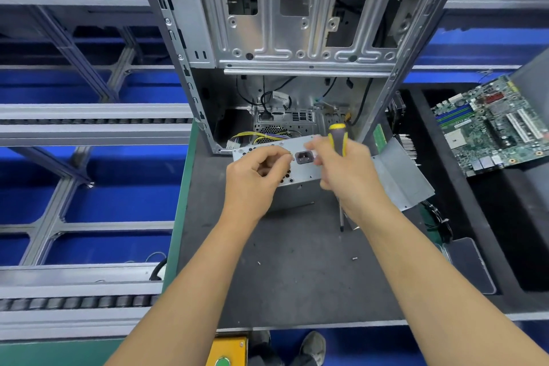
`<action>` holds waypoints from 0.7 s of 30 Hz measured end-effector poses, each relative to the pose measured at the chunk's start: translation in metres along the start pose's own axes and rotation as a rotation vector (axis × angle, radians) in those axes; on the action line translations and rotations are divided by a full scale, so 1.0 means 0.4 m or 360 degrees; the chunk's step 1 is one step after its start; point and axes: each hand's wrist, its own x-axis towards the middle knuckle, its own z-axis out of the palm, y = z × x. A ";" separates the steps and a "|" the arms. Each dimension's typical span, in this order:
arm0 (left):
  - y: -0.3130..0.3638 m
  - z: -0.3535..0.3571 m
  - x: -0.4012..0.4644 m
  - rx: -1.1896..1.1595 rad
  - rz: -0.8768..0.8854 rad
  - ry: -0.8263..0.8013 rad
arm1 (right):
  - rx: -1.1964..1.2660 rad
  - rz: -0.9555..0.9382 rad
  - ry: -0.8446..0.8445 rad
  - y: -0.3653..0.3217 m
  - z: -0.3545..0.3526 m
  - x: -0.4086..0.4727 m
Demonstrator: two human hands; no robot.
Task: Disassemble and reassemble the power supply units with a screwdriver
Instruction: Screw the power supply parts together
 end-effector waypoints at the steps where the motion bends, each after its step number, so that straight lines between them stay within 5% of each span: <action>1: 0.000 0.001 -0.001 -0.0037 -0.0046 -0.0002 | 0.0096 -0.0031 0.0106 -0.009 -0.005 0.005; 5: -0.001 0.002 -0.004 -0.0189 -0.0208 -0.0012 | 0.0674 0.0070 0.0319 -0.037 -0.040 0.021; 21: -0.004 -0.012 0.003 -0.0127 -0.0067 -0.0068 | 0.0863 0.0347 0.0275 0.023 -0.035 0.035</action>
